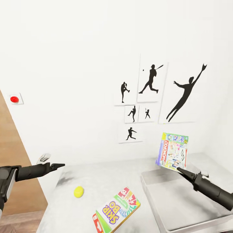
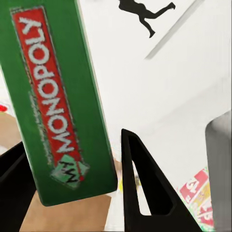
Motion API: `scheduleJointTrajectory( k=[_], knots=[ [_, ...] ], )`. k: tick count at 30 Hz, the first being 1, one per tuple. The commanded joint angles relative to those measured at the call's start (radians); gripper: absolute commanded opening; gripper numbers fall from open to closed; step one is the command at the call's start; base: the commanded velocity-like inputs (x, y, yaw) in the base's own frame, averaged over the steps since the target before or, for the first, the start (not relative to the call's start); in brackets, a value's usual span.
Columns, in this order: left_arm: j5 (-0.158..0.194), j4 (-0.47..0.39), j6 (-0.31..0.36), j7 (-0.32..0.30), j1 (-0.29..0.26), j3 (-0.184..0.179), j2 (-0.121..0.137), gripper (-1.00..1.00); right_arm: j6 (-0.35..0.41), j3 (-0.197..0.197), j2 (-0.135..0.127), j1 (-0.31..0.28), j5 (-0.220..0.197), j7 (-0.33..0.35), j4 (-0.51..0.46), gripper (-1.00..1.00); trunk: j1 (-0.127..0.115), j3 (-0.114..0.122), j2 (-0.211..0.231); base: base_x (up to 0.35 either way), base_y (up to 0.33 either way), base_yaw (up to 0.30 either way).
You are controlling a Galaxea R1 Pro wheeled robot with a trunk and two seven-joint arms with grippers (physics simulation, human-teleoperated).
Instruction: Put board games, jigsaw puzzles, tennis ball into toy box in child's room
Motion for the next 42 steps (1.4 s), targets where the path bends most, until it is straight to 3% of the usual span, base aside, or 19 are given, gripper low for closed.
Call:
scheduleJointTrajectory(
  k=[1, 2, 7, 14, 15, 16, 17, 21, 24, 26, 29, 37, 39, 42],
  knots=[
    [-0.011, 0.000, 0.008, -0.010, -0.001, 0.003, 0.000, 1.00, 0.012, 0.000, -0.015, -0.003, -0.011, 0.006, 0.021, -1.00, 0.000, 0.000, -0.001, 0.000, 0.000, 0.000],
    [-0.010, 0.000, 0.008, -0.011, -0.001, 0.003, 0.000, 1.00, 0.012, 0.001, -0.044, -0.007, -0.012, 0.004, 0.056, -1.00, 0.000, 0.000, -0.001, 0.000, 0.000, 0.000],
    [-0.009, 0.000, 0.008, -0.010, -0.001, 0.004, 0.000, 1.00, 0.012, 0.003, -0.138, -0.012, -0.014, 0.000, 0.129, -1.00, 0.000, 0.000, -0.001, 0.000, 0.000, 0.000],
    [-0.009, 0.000, 0.008, -0.010, -0.001, 0.002, -0.001, 1.00, 0.012, 0.028, -0.247, -0.013, -0.017, 0.000, 0.149, -1.00, 0.000, 0.000, -0.001, 0.000, 0.000, 0.000],
    [-0.009, 0.000, 0.008, -0.010, -0.001, 0.001, -0.001, 1.00, 0.012, 0.045, -0.274, -0.013, -0.018, 0.000, 0.157, -1.00, 0.000, 0.000, -0.001, 0.000, 0.000, 0.000],
    [-0.009, 0.000, 0.008, -0.010, -0.001, 0.000, -0.002, 1.00, 0.012, 0.078, -0.321, -0.013, -0.021, 0.000, 0.167, -1.00, 0.000, 0.000, -0.001, 0.000, 0.000, 0.000],
    [-0.009, 0.000, 0.008, -0.010, -0.001, 0.000, -0.002, 1.00, 0.012, 0.090, -0.337, -0.014, -0.022, 0.000, 0.168, -1.00, 0.000, 0.000, -0.001, 0.000, 0.000, 0.000],
    [-0.010, 0.000, 0.008, -0.009, -0.001, -0.001, -0.004, 1.00, 0.012, 0.191, -0.450, -0.014, -0.026, 0.001, 0.176, -1.00, 0.000, 0.000, -0.001, 0.000, 0.000, 0.000],
    [-0.010, 0.000, 0.008, -0.008, -0.001, -0.002, -0.004, 1.00, 0.012, 0.230, -0.490, -0.014, -0.027, 0.001, 0.182, -1.00, 0.000, 0.000, -0.001, 0.000, 0.000, 0.000],
    [-0.010, 0.000, 0.008, -0.008, -0.001, -0.002, -0.005, 1.00, 0.012, 0.252, -0.532, -0.015, -0.027, 0.001, 0.213, -1.00, 0.000, 0.000, -0.001, 0.000, 0.000, 0.000],
    [-0.010, 0.000, 0.008, -0.008, -0.001, -0.002, -0.005, 1.00, 0.012, 0.262, -0.580, -0.016, -0.027, 0.001, 0.259, -1.00, 0.000, 0.000, -0.001, 0.000, 0.000, 0.000],
    [-0.010, 0.000, 0.008, -0.008, -0.001, -0.002, -0.006, 1.00, 0.012, 0.270, -0.657, -0.019, -0.027, 0.001, 0.290, -1.00, 0.000, 0.000, -0.001, 0.000, 0.000, 0.000],
    [-0.010, 0.000, 0.008, -0.008, -0.001, -0.002, -0.006, 1.00, 0.012, 0.285, -0.669, -0.019, -0.027, 0.001, 0.291, -1.00, 0.000, 0.000, -0.001, 0.000, 0.000, 0.000],
    [-0.010, 0.000, 0.008, -0.007, -0.001, -0.002, -0.005, 1.00, 0.012, 0.338, -0.682, -0.019, -0.027, 0.006, 0.288, -1.00, 0.000, 0.000, -0.001, 0.000, 0.000, 0.000]
  ],
)
